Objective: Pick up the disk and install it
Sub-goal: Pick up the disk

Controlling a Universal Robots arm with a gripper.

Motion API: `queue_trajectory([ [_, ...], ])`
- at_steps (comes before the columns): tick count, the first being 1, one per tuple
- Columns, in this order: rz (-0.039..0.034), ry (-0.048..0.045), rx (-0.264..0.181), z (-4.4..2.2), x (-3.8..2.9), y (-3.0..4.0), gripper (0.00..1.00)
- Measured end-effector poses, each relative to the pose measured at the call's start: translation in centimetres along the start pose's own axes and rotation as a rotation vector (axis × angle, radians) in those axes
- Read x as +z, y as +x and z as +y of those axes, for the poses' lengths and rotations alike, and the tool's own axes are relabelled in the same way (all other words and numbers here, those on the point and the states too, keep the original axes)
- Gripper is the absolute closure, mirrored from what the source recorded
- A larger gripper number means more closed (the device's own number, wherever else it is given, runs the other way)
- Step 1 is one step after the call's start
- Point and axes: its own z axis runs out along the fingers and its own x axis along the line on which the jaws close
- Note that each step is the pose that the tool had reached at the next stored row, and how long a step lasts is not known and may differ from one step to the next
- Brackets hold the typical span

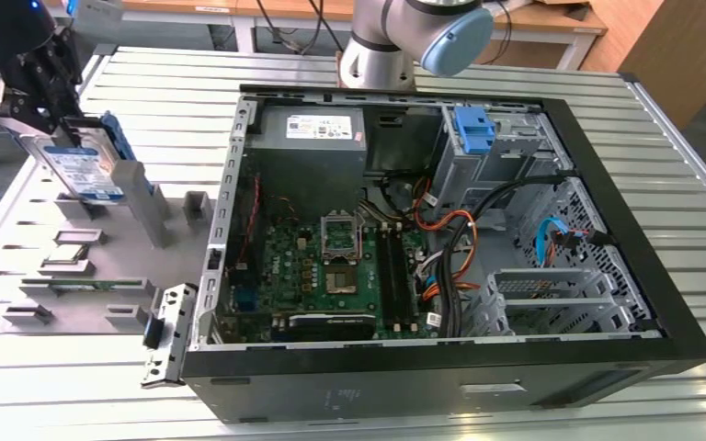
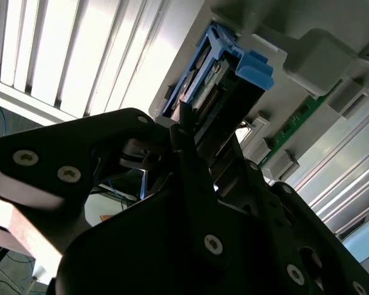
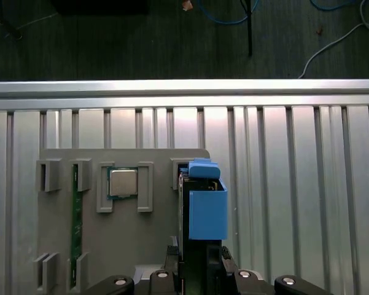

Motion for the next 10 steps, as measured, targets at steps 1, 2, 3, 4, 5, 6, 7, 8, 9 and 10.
queue_trajectory([
  [1, -0.0002, 0.0003, 0.000, 0.00, -0.11, -0.01, 0.65],
  [2, -0.0003, 0.0004, 0.000, 0.01, -0.24, -0.02, 0.65],
  [3, -0.0002, 0.0003, 0.000, 0.02, -0.37, -0.03, 0.65],
  [4, -0.0002, 0.0004, 0.000, 0.02, -0.47, -0.04, 0.65],
  [5, -0.0002, 0.0004, 0.000, 0.02, -0.57, -0.05, 0.65],
  [6, -0.0002, 0.0004, 0.000, 0.03, -0.68, -0.05, 0.65],
  [7, -0.0002, 0.0004, 0.000, 0.03, -0.78, -0.06, 0.65],
  [8, -0.0003, 0.0005, 0.000, 0.04, -0.83, -0.07, 0.65],
  [9, -0.0004, 0.0006, 0.000, 0.04, -0.83, -0.07, 0.65],
  [10, -0.0005, 0.0008, 0.000, 0.04, -0.83, -0.07, 0.65],
])
